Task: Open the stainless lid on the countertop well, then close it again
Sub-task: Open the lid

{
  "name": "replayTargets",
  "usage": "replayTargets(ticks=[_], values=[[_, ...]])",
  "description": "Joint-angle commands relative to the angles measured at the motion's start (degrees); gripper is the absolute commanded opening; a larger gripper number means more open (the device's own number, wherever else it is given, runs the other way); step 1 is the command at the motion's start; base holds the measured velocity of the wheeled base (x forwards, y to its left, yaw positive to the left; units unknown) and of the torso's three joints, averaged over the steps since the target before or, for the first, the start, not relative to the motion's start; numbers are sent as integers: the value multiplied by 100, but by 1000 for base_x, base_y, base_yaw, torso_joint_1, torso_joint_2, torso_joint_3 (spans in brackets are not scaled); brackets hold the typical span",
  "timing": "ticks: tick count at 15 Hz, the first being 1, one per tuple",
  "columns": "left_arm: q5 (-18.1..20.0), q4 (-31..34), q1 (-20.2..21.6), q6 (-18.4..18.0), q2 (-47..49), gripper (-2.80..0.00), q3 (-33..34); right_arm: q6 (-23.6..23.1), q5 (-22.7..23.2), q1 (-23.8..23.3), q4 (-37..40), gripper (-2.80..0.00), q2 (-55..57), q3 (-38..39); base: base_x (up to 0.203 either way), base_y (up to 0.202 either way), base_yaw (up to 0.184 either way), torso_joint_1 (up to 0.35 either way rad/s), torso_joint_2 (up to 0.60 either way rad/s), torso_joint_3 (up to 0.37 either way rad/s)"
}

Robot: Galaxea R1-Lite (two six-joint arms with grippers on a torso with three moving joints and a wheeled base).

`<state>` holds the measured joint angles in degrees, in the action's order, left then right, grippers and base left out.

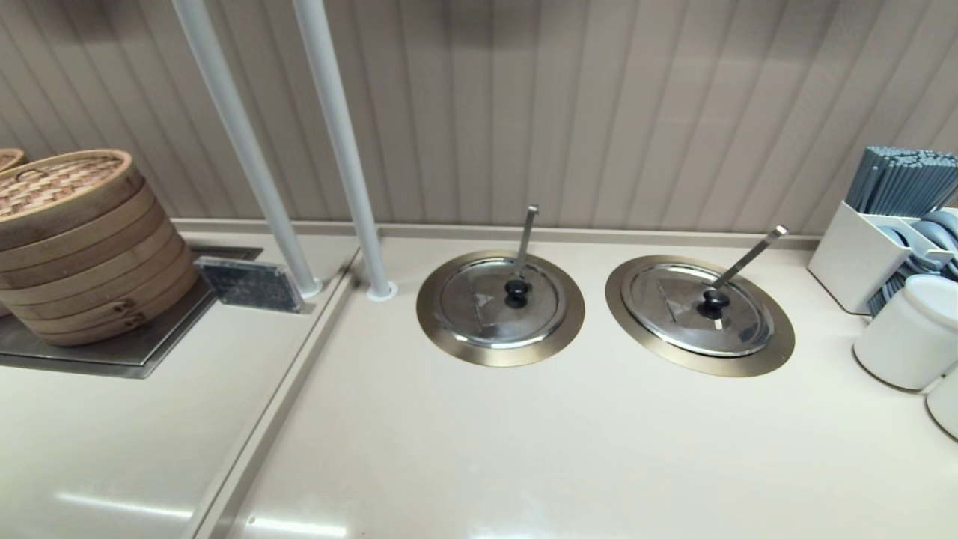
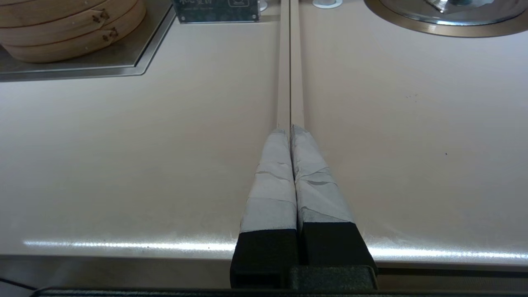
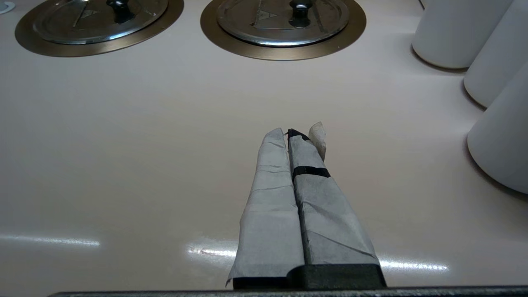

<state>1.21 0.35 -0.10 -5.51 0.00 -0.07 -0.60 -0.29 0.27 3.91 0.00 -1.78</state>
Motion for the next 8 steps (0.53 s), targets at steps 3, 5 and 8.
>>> replayTargets(ticks=[3, 5, 8], values=[[2, 0, 1, -3, 0, -280, -1, -2, 3, 8, 4, -280, 9, 2, 0, 0, 0, 0, 0, 0], [2, 0, 1, -3, 0, -280, -1, -2, 3, 0, 4, -280, 9, 2, 0, 0, 0, 0, 0, 0], [2, 0, 1, -3, 0, -280, -1, -50, -10, 0, 21, -280, 16, -179, 0, 0, 0, 0, 0, 0]])
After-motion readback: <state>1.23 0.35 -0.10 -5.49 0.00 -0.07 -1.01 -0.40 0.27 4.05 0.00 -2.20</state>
